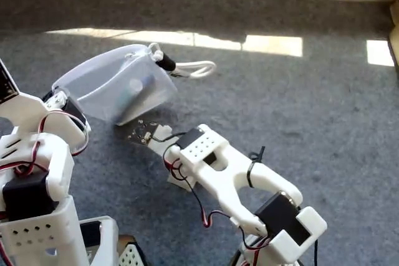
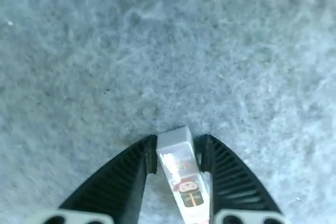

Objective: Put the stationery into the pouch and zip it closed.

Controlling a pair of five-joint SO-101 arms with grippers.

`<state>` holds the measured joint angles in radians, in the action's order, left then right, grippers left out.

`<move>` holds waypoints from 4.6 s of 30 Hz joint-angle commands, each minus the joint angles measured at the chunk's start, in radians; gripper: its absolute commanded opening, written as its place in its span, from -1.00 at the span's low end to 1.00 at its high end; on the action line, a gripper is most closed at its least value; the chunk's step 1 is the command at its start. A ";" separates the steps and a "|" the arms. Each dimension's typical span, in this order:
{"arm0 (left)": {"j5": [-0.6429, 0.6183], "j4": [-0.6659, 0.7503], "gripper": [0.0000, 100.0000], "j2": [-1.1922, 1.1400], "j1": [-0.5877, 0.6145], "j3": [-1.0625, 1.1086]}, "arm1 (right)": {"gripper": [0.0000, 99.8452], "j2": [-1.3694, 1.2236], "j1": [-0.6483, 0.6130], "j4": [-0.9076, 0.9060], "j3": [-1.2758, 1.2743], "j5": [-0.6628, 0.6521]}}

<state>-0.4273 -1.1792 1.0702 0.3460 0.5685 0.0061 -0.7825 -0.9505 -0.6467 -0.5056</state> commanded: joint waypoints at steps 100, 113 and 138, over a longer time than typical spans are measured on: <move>0.064 -0.002 -0.99 0.016 -0.166 0.028 | -0.99 0.791 -0.091 1.155 -0.128 0.391; 0.064 -0.002 -0.99 0.016 -0.166 0.033 | -0.99 0.736 -0.091 1.158 -0.182 0.391; 0.064 -0.005 -0.99 0.016 -0.163 0.033 | -0.67 0.817 -0.035 1.013 -0.180 0.387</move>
<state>-0.3675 -1.1745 1.0886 0.1941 0.5961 0.7457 -0.8608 0.0652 -0.8416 -0.1235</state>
